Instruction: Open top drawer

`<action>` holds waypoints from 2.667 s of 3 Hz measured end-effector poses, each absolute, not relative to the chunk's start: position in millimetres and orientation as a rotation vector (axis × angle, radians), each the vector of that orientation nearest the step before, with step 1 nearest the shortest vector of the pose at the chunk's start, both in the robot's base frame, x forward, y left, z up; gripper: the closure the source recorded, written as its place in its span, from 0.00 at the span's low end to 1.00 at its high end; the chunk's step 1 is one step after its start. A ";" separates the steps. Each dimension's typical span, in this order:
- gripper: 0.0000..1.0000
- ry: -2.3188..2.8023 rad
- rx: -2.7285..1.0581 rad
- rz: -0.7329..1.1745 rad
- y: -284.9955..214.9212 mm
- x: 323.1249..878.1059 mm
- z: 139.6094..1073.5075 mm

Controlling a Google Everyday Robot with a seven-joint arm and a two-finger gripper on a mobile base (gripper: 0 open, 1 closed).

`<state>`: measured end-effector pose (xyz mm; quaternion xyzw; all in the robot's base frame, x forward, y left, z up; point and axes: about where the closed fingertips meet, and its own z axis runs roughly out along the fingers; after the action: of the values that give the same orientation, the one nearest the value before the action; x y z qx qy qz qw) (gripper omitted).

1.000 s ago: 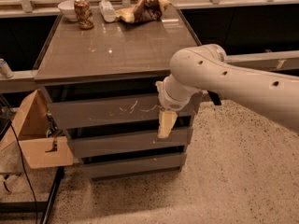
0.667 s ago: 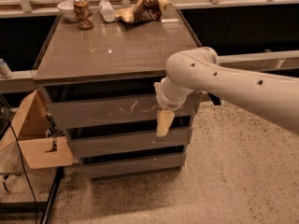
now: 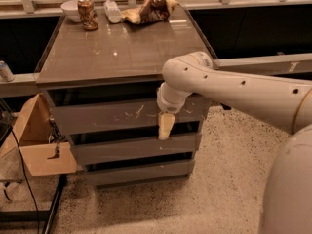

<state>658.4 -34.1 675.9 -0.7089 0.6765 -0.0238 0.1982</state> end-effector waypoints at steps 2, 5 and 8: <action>0.00 1.878 -2.026 -0.071 -16.9 676.7 663.7; 0.00 1.975 -2.141 0.068 -12.5 672.1 646.2; 0.00 2.059 -2.191 0.128 -20.8 664.1 635.4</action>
Offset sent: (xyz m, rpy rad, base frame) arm 0.0297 0.0264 -0.0131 -0.0348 0.0042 0.0414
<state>664.1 -20.8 635.4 -0.7264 0.6827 0.0426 0.0664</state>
